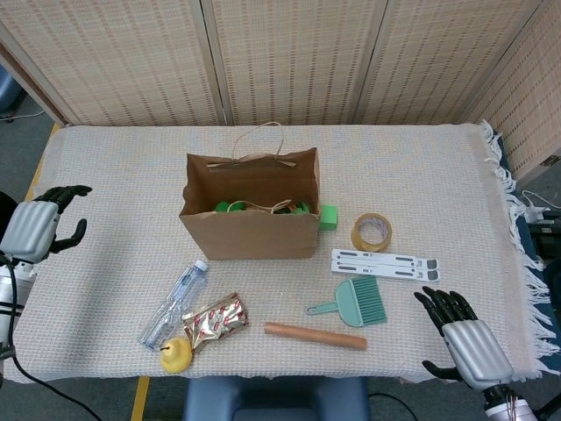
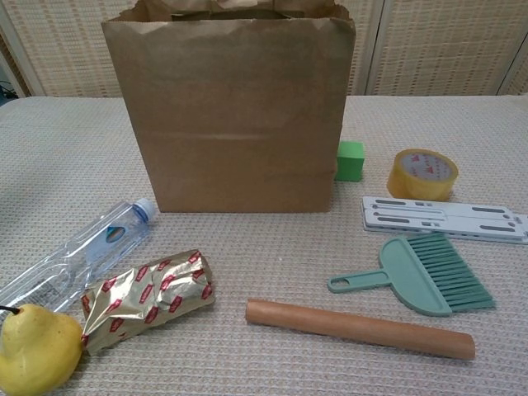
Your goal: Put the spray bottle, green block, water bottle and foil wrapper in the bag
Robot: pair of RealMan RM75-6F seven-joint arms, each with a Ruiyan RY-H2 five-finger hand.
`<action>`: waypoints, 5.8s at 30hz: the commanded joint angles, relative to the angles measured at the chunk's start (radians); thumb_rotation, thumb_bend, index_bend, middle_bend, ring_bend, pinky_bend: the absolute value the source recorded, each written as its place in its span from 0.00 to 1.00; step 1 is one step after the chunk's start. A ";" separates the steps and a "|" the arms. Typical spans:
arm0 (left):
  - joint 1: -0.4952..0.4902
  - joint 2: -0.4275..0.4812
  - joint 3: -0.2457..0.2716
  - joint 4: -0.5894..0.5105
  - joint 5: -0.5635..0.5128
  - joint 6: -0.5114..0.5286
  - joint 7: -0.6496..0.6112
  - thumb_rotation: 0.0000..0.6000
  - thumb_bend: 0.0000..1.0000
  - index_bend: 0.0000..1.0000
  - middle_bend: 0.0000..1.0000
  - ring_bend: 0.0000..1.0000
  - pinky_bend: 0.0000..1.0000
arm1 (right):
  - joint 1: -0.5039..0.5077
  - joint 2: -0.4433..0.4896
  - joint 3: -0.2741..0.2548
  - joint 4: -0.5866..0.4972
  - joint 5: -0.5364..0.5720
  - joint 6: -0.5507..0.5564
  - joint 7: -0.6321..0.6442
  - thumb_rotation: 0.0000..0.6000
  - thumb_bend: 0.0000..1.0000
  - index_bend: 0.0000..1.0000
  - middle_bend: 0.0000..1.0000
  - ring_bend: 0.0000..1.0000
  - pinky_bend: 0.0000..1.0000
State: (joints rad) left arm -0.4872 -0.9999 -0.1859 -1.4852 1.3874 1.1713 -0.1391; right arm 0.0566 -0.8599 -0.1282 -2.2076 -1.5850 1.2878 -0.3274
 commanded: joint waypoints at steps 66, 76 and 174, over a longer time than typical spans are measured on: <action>-0.368 -0.462 0.508 0.809 0.814 0.158 0.189 1.00 0.39 0.00 0.00 0.00 0.09 | 0.039 -0.007 0.012 0.003 0.100 -0.067 0.003 1.00 0.06 0.00 0.00 0.00 0.00; -0.381 -0.456 0.503 0.835 0.778 0.142 0.212 1.00 0.39 0.00 0.00 0.00 0.07 | 0.048 -0.006 0.014 0.002 0.117 -0.076 -0.002 1.00 0.06 0.00 0.00 0.00 0.00; -0.148 -0.377 0.208 0.895 0.239 0.220 0.241 1.00 0.61 0.59 0.60 0.55 0.73 | 0.052 -0.005 -0.017 -0.029 0.076 -0.073 -0.005 1.00 0.06 0.00 0.00 0.00 0.00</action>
State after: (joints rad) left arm -0.6711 -1.3679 0.1085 -0.5366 1.7136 1.3724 0.0957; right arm 0.1087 -0.8653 -0.1445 -2.2368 -1.5085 1.2143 -0.3327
